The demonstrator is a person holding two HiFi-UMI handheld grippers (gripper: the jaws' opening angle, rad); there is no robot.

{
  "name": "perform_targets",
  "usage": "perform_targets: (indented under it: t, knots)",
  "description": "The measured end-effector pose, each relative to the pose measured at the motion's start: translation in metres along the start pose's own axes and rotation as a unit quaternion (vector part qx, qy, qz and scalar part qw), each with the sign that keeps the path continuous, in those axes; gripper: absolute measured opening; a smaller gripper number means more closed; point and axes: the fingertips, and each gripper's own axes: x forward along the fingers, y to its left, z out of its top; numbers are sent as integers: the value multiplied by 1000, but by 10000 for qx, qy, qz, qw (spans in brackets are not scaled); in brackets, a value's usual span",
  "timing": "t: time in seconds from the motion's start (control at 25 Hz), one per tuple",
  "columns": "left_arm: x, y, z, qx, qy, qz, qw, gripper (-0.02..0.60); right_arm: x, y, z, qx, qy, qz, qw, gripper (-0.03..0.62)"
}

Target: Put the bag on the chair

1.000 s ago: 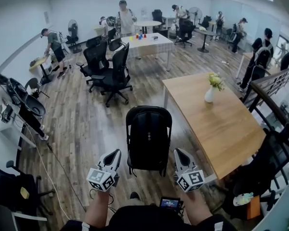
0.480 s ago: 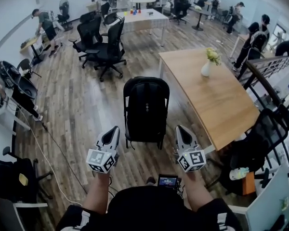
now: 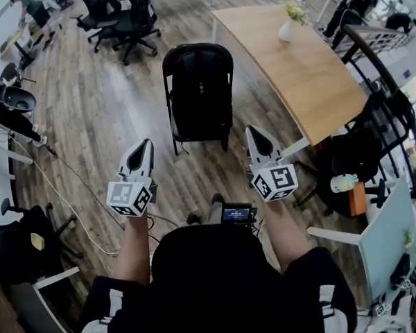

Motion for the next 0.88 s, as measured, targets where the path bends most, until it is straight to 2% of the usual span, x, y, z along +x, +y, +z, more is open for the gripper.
perform_targets:
  t: [0.44, 0.88]
  knots:
    - [-30, -1, -11, 0, 202, -291, 9994, 3, -24, 39, -17, 10, 51, -232, 9997, 9]
    - [-38, 27, -18, -31, 268, -144, 9995, 3, -11, 54, -25, 95, 36, -325, 9994, 9]
